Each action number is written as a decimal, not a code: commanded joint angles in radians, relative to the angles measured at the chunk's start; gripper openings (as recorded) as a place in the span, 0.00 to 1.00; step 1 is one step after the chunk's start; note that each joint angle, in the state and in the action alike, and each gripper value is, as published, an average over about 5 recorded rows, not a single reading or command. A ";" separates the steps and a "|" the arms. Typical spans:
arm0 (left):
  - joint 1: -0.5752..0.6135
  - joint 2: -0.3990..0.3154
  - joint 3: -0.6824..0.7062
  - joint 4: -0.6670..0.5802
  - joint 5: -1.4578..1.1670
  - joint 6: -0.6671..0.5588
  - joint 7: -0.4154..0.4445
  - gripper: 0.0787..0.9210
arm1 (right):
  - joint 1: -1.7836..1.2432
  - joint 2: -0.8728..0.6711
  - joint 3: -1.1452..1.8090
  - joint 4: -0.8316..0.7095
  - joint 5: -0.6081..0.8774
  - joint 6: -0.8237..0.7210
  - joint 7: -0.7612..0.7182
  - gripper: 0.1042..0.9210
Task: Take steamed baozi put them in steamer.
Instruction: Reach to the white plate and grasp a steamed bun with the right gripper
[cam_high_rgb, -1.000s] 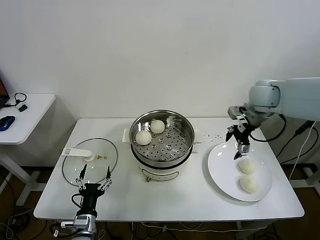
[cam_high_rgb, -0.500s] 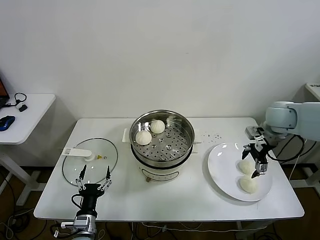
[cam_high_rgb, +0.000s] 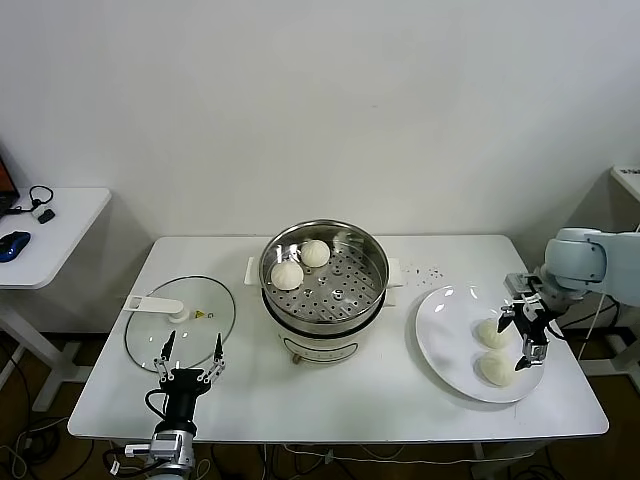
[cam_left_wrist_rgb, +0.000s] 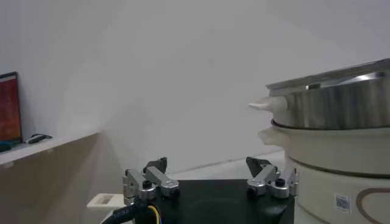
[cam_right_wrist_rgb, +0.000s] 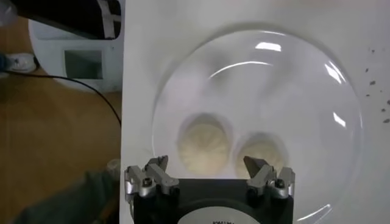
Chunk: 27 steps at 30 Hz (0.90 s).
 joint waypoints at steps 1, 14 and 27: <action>0.001 -0.012 -0.002 0.005 0.003 -0.003 -0.001 0.88 | -0.100 -0.024 0.064 -0.015 -0.036 -0.007 0.011 0.88; -0.002 -0.013 -0.009 0.018 0.021 -0.012 -0.006 0.88 | -0.199 -0.039 0.129 -0.058 -0.074 -0.004 0.015 0.88; -0.007 -0.013 -0.010 0.023 0.020 -0.013 -0.007 0.88 | -0.262 -0.001 0.184 -0.105 -0.072 0.003 0.021 0.88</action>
